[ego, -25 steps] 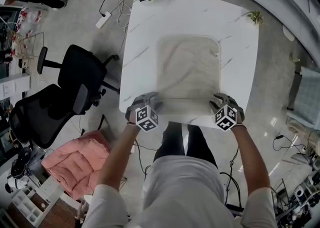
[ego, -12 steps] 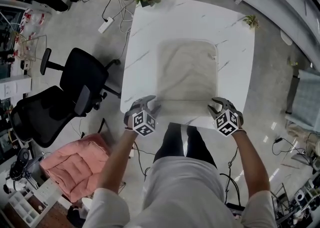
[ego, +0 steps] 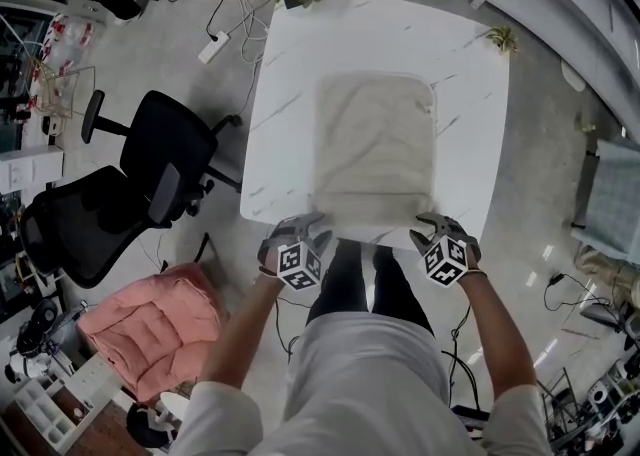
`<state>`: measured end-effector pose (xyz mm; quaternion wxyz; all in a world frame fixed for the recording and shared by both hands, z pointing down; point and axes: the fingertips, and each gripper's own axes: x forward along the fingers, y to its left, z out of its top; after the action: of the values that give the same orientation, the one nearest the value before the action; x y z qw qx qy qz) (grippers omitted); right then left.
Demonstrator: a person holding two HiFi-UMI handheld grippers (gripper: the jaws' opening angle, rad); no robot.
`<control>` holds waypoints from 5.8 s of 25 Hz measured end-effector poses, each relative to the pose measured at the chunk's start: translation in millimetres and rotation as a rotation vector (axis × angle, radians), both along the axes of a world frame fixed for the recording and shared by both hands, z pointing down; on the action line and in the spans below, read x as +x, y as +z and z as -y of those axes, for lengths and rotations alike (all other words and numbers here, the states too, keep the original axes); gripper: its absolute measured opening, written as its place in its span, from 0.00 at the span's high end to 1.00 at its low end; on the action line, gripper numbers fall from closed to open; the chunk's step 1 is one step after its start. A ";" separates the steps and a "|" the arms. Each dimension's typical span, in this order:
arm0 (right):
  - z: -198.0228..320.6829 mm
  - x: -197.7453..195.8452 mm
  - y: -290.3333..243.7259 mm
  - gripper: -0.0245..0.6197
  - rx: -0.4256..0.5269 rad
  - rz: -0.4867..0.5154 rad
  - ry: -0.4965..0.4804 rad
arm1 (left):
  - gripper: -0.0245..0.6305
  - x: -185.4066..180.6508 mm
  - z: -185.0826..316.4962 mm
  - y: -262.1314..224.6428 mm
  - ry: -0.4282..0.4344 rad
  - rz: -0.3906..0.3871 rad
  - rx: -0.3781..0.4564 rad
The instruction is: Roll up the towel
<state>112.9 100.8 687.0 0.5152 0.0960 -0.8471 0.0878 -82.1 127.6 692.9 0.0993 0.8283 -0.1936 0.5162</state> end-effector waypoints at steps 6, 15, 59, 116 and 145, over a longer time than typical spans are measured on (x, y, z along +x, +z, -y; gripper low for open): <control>-1.2 10.3 18.8 0.68 0.072 -0.061 -0.043 | 0.66 -13.3 -3.0 25.0 -0.016 0.060 0.026; 5.2 15.9 34.6 0.84 0.170 -0.124 -0.031 | 0.82 -14.9 3.8 33.4 -0.017 0.087 0.075; 43.4 11.4 5.2 0.84 -0.052 -0.074 0.123 | 0.79 -24.4 36.6 6.5 0.018 0.025 -0.148; -32.1 17.7 23.1 0.86 0.117 -0.119 -0.071 | 0.84 -11.6 -38.0 19.8 0.003 0.108 -0.003; 3.5 13.1 0.2 0.85 -0.333 -0.043 0.000 | 0.83 -16.2 -3.9 0.0 0.143 0.015 -0.438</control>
<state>126.0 97.3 687.2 0.5419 0.0112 -0.8096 0.2252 -98.3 131.5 692.9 0.2385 0.7946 -0.0184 0.5580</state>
